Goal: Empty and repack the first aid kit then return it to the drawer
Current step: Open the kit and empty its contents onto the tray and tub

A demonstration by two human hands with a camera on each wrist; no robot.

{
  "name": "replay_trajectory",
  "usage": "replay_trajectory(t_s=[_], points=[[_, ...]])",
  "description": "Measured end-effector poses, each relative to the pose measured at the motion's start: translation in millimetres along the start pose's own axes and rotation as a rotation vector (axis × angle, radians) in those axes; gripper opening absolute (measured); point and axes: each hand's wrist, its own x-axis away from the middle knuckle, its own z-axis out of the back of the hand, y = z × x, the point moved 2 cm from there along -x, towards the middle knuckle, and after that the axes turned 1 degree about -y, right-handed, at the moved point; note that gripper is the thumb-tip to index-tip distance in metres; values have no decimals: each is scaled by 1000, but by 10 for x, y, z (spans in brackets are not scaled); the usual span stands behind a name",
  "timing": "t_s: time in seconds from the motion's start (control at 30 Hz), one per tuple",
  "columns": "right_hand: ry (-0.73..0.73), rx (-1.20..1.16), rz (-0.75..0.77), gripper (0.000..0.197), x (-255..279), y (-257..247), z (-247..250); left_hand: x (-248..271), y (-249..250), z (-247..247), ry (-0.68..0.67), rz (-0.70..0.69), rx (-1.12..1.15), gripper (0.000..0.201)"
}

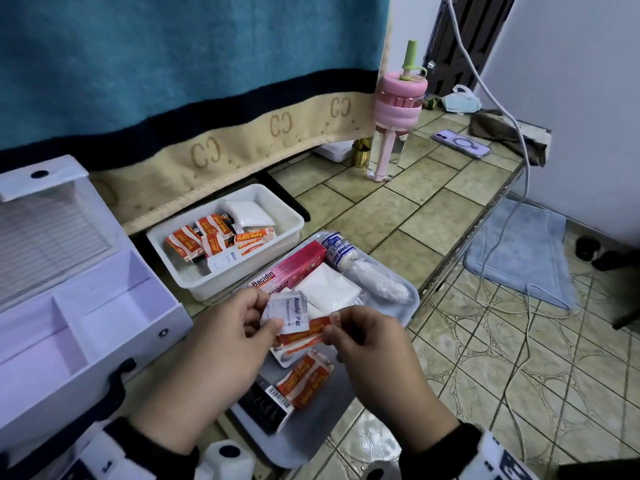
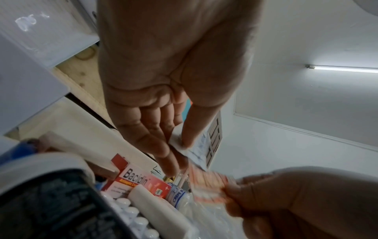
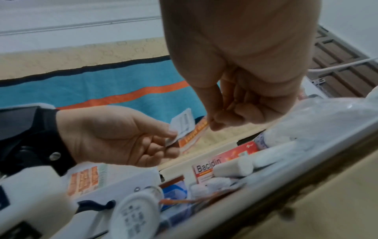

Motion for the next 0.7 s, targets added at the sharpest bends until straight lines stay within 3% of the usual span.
replay_trajectory(t_s=[0.27,0.47,0.57,0.63,0.7], points=[[-100,423,-24,8,-28,135,41,-38,-47,117,84,49,19,15],[-24,535,70,28,-22,115,5,-23,-20,79,74,22,-26,17],[-6,288,96,17,-69,39,137,2,-1,46,26,35,-55,18],[-111,31,76,9,-64,-43,170,34,35,-18,-58,35,-94,19],[-204,-77,74,5,-19,-108,153,64,84,-90,-120,26,-113,19]])
